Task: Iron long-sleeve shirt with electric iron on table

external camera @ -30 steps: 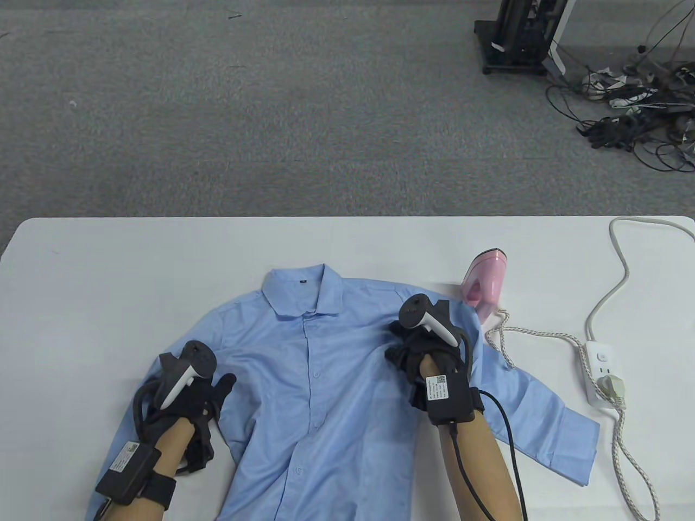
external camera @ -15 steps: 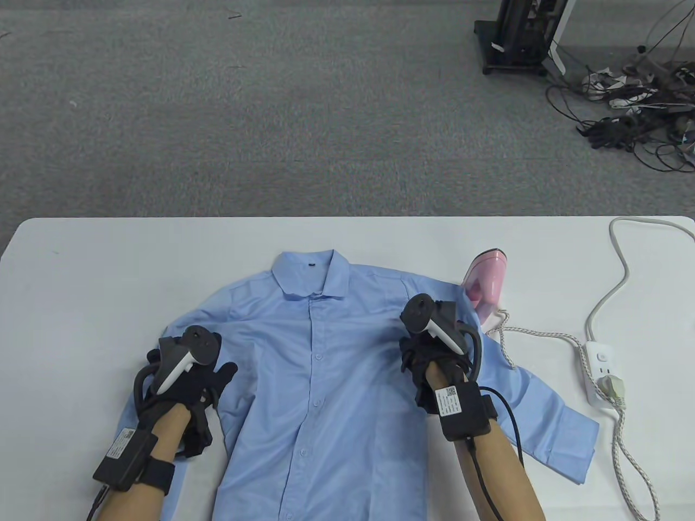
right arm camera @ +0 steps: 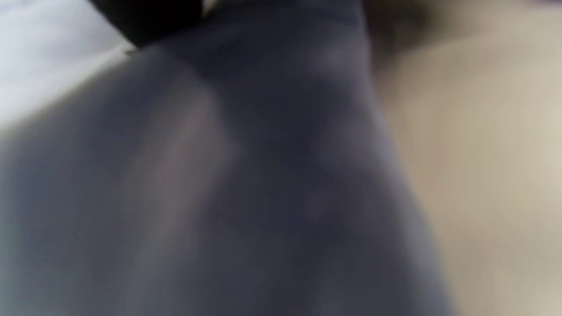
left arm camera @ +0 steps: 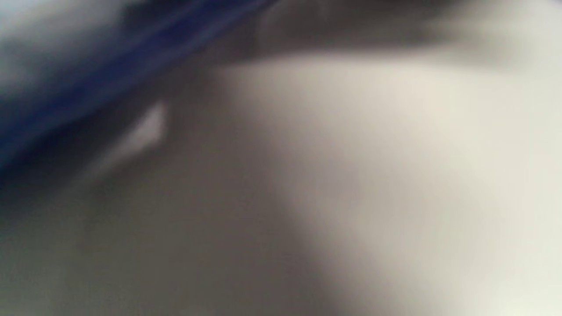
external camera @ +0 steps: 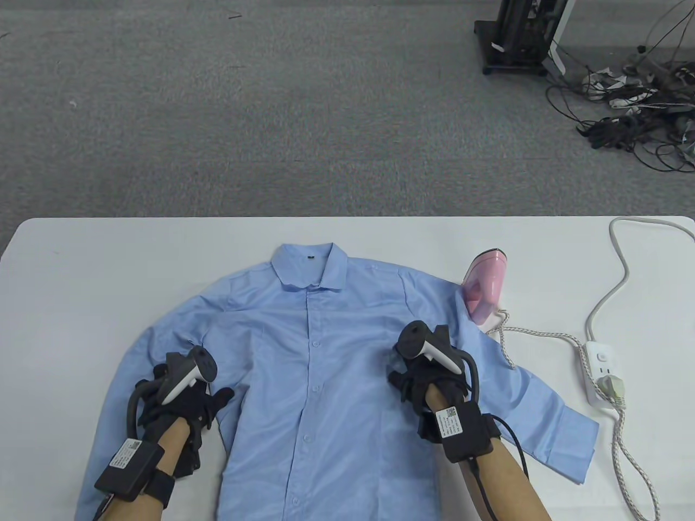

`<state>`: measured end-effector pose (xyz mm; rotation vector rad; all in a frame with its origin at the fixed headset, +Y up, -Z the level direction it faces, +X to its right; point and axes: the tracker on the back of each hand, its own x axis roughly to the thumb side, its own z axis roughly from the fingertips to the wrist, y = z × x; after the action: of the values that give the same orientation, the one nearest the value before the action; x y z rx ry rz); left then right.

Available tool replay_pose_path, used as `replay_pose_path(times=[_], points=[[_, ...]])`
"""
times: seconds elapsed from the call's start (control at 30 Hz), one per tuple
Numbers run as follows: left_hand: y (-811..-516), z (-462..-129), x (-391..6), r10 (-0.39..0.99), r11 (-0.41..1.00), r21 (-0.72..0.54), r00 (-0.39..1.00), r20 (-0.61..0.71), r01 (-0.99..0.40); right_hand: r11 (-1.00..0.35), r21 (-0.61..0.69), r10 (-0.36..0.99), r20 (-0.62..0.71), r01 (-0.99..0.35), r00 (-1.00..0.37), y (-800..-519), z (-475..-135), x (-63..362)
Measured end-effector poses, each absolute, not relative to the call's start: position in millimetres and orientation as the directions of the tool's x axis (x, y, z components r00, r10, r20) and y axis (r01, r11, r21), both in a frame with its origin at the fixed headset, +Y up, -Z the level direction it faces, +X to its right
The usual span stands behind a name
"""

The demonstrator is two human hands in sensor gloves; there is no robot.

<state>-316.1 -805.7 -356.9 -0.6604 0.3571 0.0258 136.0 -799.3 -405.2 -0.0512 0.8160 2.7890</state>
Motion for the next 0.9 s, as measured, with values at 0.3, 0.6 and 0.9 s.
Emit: replay_pose_path(times=[0.3, 0.6, 0.9], points=[[-808, -399, -347, 0.075, 0.824, -0.478, 0.895, -0.439, -0.303, -0.843, 0.468, 0.208, -0.170, -0.265, -0.963, -802, -439, 144], [-783, -325, -326, 0.017, 0.766, -0.623, 0.973, -0.228, -0.160, -0.847, 0.487, 0.245, 0.002, -0.214, -0.969, -770, -387, 124], [-787, -280, -274, -0.037, 0.835, -0.547, 0.987, -0.155, -0.055, -0.768, 0.641, 0.108, 0.131, 0.001, -0.986, -790, -329, 93]])
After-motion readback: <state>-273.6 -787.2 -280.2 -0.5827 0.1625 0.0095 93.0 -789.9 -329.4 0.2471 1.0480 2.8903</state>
